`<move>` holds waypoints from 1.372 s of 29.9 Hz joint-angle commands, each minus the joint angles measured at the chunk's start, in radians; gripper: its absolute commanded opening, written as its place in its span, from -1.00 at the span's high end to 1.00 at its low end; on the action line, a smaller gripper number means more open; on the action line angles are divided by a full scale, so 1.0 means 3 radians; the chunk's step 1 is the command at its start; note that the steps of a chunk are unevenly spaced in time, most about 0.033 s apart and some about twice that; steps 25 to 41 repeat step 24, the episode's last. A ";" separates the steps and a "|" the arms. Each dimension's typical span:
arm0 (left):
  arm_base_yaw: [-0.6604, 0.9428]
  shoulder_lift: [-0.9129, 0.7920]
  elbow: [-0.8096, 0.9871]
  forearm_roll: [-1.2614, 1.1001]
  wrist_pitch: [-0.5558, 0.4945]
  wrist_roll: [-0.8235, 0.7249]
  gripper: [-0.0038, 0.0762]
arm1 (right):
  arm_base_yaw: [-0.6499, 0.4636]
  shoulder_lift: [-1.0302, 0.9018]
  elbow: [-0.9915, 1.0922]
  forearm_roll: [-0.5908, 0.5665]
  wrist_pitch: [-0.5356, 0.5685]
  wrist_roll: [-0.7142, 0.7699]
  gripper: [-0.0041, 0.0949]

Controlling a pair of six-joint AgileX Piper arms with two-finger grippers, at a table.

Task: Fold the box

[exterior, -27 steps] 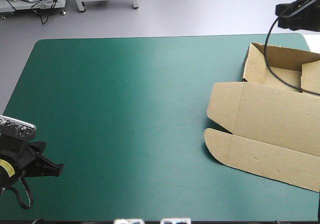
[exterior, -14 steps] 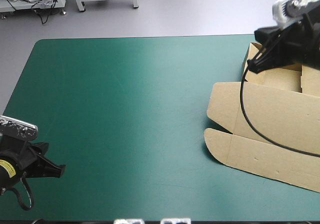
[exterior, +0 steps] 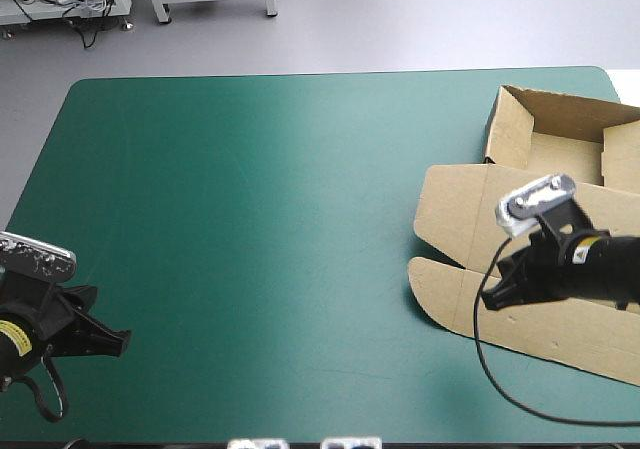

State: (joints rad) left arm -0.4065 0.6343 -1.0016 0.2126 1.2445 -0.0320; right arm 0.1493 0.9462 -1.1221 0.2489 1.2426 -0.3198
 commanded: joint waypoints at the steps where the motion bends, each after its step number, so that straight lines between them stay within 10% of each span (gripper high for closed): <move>1: -0.0001 0.0012 -0.0079 0.0025 0.0071 -0.0016 0.93 | 0.0000 -0.0333 0.0392 -0.0123 -0.0171 0.0121 0.95; 41: -0.0001 -0.0273 0.0661 -0.0317 0.0059 -0.0008 0.93 | 0.0000 -0.1280 0.1253 -0.0406 -0.0163 0.0465 0.95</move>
